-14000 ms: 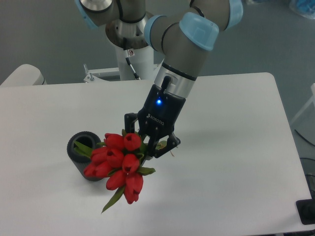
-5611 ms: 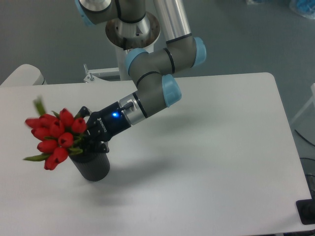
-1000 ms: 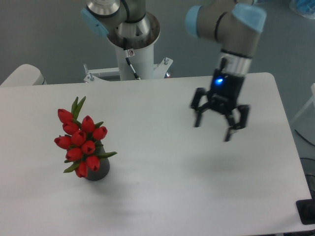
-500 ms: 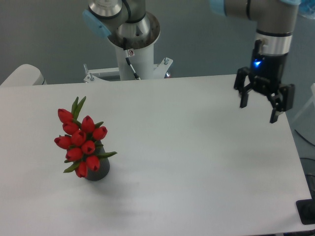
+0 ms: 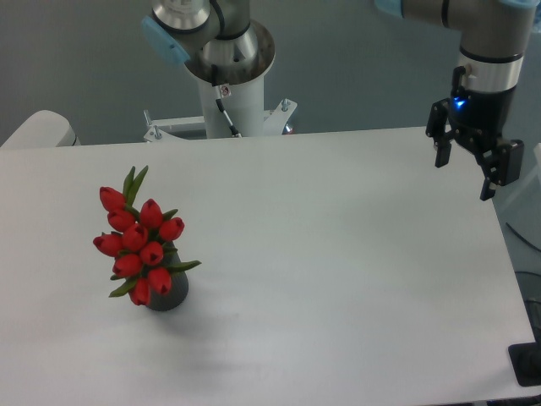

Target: Insert the flowers into the vase

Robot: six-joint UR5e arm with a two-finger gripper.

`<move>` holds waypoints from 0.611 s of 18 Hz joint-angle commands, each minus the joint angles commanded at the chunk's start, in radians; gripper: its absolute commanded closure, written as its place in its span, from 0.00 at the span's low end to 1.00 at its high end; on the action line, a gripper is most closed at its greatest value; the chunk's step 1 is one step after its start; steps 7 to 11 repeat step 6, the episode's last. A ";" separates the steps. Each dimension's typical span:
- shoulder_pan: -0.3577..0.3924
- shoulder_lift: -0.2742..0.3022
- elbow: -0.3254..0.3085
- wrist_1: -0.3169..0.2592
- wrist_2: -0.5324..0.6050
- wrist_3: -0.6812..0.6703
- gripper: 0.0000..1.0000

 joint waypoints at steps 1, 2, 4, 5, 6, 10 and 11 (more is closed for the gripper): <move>-0.003 0.000 0.000 -0.002 0.002 0.000 0.00; -0.003 0.000 0.002 -0.003 0.002 0.000 0.00; -0.003 0.000 0.002 -0.005 0.000 0.000 0.00; -0.003 0.000 0.003 -0.006 0.000 0.000 0.00; -0.003 0.000 0.003 -0.006 0.000 0.000 0.00; -0.003 0.000 0.003 -0.006 0.000 0.000 0.00; -0.003 0.000 0.003 -0.006 0.000 0.000 0.00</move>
